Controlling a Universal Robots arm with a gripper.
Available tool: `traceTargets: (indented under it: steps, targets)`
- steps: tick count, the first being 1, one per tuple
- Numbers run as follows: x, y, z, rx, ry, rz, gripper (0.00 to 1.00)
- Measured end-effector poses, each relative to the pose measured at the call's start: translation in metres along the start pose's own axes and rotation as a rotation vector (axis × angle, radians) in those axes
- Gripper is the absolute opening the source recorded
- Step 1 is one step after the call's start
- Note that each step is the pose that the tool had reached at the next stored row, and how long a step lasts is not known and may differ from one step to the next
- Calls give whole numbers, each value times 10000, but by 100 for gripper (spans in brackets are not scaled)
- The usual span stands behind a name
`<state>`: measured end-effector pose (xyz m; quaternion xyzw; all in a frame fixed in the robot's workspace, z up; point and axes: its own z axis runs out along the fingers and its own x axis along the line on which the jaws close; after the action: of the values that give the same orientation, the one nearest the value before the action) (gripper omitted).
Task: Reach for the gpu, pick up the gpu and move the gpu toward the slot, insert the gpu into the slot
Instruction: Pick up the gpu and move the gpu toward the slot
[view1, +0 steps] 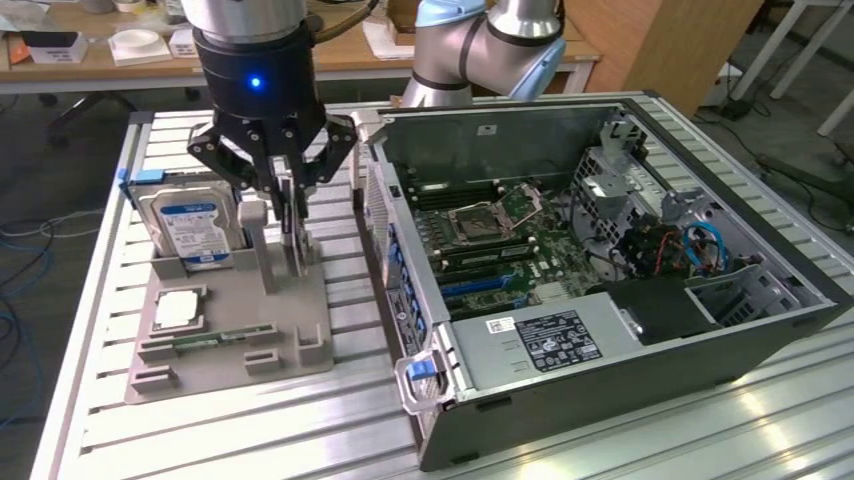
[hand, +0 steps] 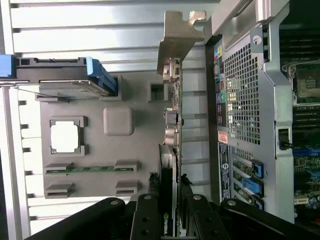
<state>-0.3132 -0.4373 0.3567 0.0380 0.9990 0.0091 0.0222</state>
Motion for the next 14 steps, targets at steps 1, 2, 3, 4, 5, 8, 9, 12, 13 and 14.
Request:
traceTargets:
  steps: [1, 2, 3, 4, 5, 8, 9, 12, 13, 14]
  targets:
    - [-1, 1, -7, 143, -9, -7, 26]
    - [-1, 4, -9, 322, -24, -15, 26]
    - [-1, 9, -12, 499, -36, -21, 26]
    - [-1, 11, -14, 629, -47, -26, 26]
    - [-1, 10, -14, 649, -48, -28, 26]
    - [-2, 10, -22, 654, -45, -29, 26]
    - [-3, 11, -42, 653, -46, -29, 26]
    - [-7, 14, -158, 631, -46, -26, 26]
    - [-9, 14, -203, 623, -46, -26, 26]
    - [-12, 15, -245, 613, -46, -26, 26]
